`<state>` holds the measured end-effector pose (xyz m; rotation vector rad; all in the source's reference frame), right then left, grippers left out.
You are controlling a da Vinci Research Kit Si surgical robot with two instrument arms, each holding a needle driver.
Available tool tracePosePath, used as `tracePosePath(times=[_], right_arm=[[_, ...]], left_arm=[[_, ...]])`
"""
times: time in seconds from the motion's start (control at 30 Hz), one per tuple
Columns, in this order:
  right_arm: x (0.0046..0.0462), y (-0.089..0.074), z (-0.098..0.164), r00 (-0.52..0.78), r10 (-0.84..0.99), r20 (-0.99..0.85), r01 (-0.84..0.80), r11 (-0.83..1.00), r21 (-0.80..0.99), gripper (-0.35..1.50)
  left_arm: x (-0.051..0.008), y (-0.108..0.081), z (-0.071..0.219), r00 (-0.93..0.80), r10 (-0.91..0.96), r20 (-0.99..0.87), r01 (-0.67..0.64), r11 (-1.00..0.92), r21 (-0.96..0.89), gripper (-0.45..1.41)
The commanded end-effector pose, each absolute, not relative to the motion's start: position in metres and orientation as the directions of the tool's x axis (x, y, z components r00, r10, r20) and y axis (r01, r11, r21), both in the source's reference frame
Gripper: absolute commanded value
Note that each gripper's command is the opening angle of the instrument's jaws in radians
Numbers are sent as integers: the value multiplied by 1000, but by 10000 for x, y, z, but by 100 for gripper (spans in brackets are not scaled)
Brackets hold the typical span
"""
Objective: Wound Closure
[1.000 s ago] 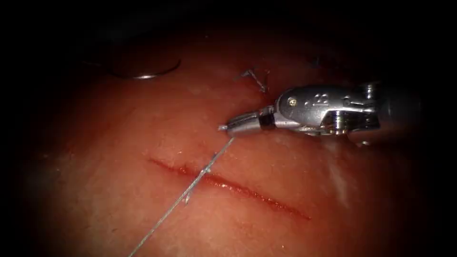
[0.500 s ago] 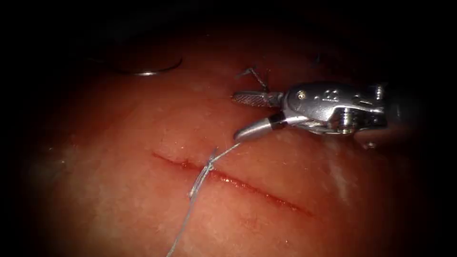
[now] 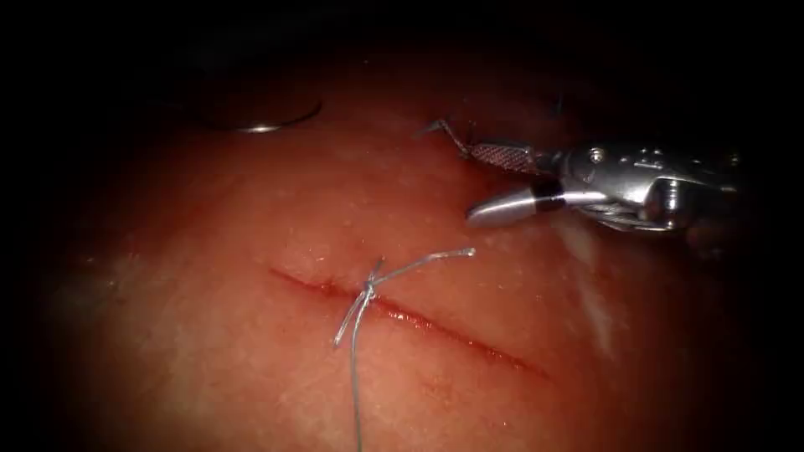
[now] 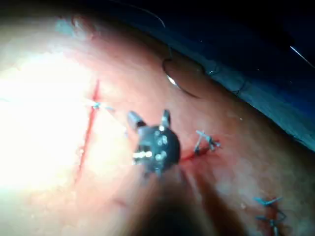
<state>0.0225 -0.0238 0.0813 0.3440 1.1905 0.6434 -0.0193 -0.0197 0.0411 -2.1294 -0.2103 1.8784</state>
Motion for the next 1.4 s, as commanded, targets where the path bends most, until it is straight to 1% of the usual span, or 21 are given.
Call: tracePosePath(times=[0.03,0.13,0.37,0.67,0.83,0.93,1.03,1.4], right_arm=[[234,-240,807,216,634,-743,-300,767,568,133],[237,-247,800,214,639,-739,-319,760,566,133],[259,-276,776,167,627,-761,-336,762,554,129],[284,-288,771,144,600,-787,-340,777,530,128],[300,-300,780,140,589,-796,-336,784,522,126],[321,-311,786,137,580,-803,-331,791,515,124],[332,-314,786,133,577,-806,-323,794,515,123],[334,-332,771,100,570,-815,-296,799,523,118]], left_arm=[[-201,-184,417,140,295,-945,-91,-947,-309,-45],[-206,-169,416,138,293,-946,-99,-946,-308,-45],[-216,-102,422,134,256,-957,-132,-953,-274,-45],[-228,-33,427,133,227,-965,-170,-954,-248,-45],[-245,-12,439,116,231,-966,-179,-952,-249,-45],[-267,-4,455,108,223,-969,-162,-958,-239,-45],[-281,0,468,99,222,-970,-156,-959,-236,-45],[-296,10,544,75,253,-965,-127,-957,-261,-45]])
